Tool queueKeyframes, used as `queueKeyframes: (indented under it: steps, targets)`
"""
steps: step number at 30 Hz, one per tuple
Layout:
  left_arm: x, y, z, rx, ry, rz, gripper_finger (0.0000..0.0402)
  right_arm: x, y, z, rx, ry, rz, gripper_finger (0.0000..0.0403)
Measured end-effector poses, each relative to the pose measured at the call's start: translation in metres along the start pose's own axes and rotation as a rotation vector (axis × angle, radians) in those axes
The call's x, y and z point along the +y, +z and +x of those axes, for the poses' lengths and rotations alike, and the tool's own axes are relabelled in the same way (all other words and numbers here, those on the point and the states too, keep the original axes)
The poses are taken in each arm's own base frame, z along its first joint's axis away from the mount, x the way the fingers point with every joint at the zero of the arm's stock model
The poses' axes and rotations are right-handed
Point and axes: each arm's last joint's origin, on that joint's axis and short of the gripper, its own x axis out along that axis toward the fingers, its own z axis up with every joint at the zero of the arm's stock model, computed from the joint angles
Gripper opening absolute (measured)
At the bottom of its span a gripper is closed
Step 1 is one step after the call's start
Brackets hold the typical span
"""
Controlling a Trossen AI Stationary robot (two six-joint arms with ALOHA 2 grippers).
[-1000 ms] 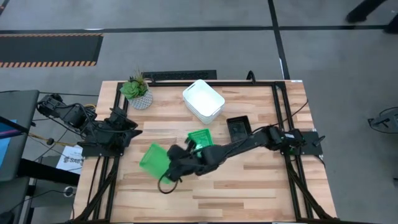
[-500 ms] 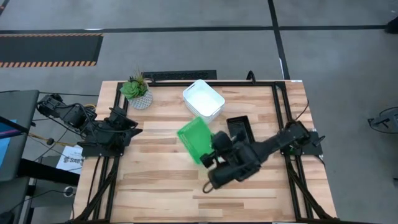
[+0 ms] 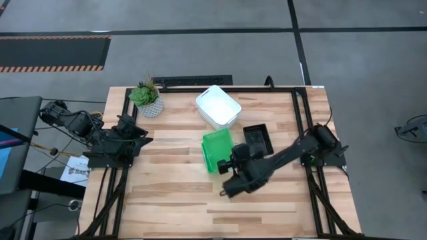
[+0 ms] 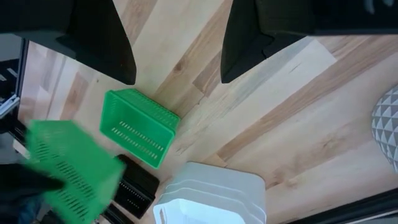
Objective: Stack baskets by color
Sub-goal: Stack the bottom green bin on the green bin
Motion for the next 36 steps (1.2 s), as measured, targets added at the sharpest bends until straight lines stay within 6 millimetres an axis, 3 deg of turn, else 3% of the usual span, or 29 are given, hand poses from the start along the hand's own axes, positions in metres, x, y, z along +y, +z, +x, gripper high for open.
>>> queueKeyframes:
  steps: [5, 11, 21, 36]
  targets:
    - [0.000, 0.000, 0.000, 0.003, -0.002, -0.003, 0.0224, -0.003, -0.014, 0.036, 0.030, -0.038, 0.064, 0.0007]
    - [0.000, 0.000, 0.000, 0.003, -0.001, -0.002, 0.0224, -0.003, -0.021, 0.058, 0.099, -0.028, 0.115, 0.0022]
    - [0.000, 0.000, 0.000, 0.004, -0.001, -0.001, 0.0224, -0.003, -0.036, 0.069, 0.106, 0.014, 0.145, 0.0013]
    - [0.000, 0.000, 0.000, 0.004, -0.001, -0.007, 0.0224, 0.000, -0.043, 0.079, 0.163, 0.073, 0.088, 0.0070]
